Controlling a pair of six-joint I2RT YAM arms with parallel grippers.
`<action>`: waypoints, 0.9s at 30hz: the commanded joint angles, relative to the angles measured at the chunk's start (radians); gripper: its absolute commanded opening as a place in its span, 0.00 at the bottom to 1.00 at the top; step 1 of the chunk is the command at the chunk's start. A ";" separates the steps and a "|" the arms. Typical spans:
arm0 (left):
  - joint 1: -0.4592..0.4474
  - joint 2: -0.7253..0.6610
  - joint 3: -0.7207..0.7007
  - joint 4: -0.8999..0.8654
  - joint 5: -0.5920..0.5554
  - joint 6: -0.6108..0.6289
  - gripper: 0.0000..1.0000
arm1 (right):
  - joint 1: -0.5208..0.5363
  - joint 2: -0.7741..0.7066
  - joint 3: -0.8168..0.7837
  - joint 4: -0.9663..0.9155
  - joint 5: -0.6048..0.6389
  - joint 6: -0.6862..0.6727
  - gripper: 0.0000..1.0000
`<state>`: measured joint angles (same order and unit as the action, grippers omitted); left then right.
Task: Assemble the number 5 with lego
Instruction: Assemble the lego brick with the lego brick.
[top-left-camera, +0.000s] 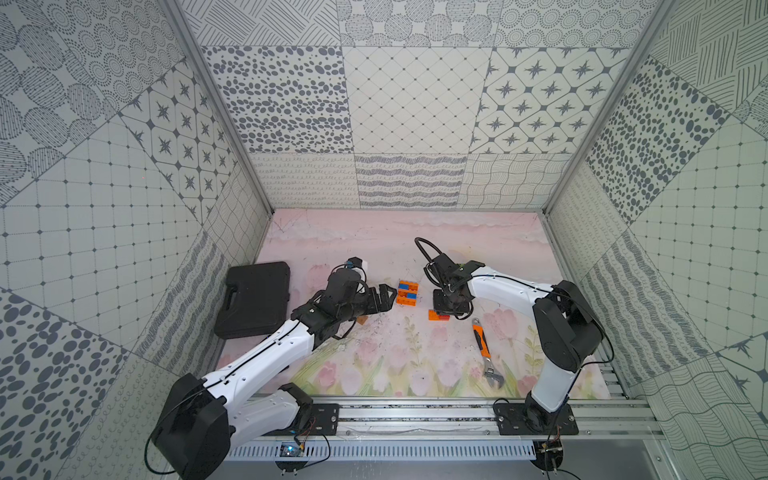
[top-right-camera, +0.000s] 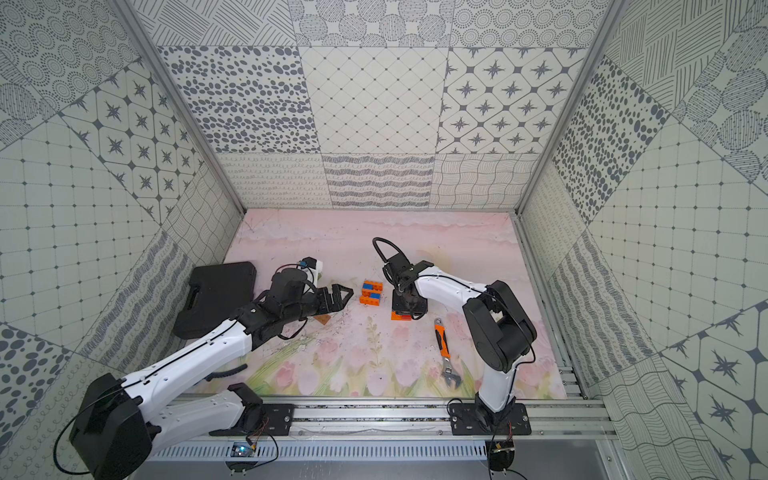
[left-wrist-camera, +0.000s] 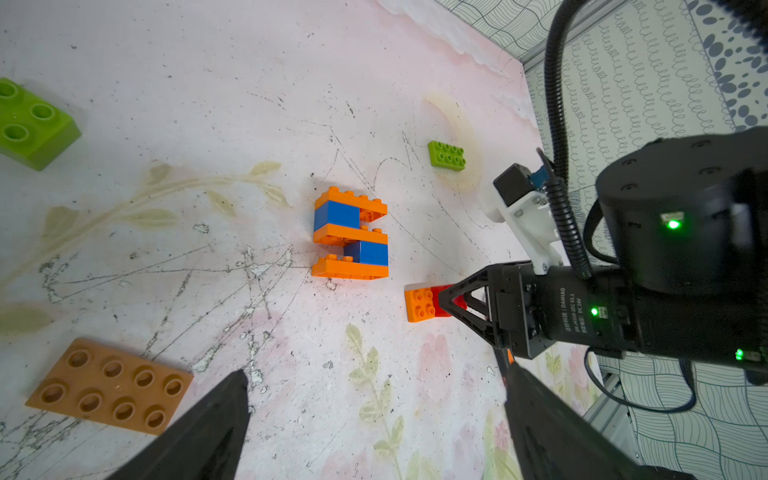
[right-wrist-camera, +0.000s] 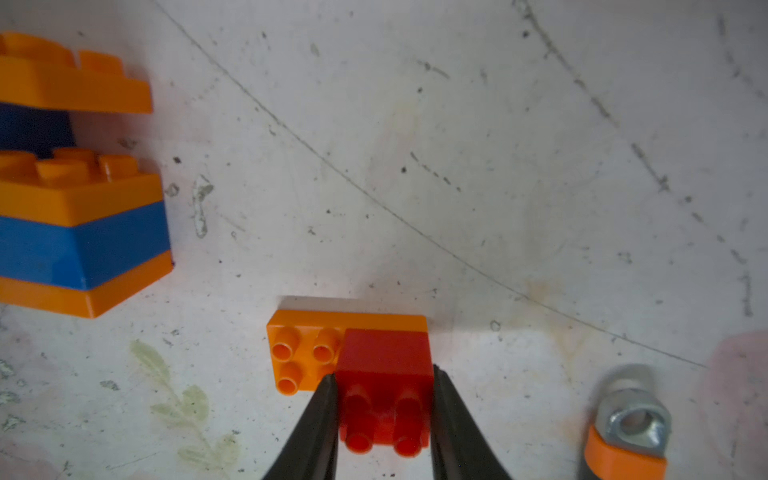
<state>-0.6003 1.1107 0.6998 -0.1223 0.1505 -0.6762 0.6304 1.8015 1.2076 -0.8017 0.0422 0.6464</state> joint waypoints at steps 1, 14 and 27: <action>-0.002 0.012 0.017 -0.008 0.012 0.019 0.99 | -0.015 0.050 -0.011 0.037 -0.002 -0.029 0.27; -0.004 0.017 0.020 -0.013 0.001 0.024 0.99 | -0.012 0.201 -0.077 0.042 -0.056 -0.045 0.31; -0.006 0.019 0.058 -0.036 -0.001 0.042 0.99 | -0.026 0.061 0.063 -0.037 -0.068 -0.071 0.49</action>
<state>-0.6014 1.1263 0.7345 -0.1421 0.1501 -0.6655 0.6044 1.8626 1.2575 -0.8150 -0.0078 0.5911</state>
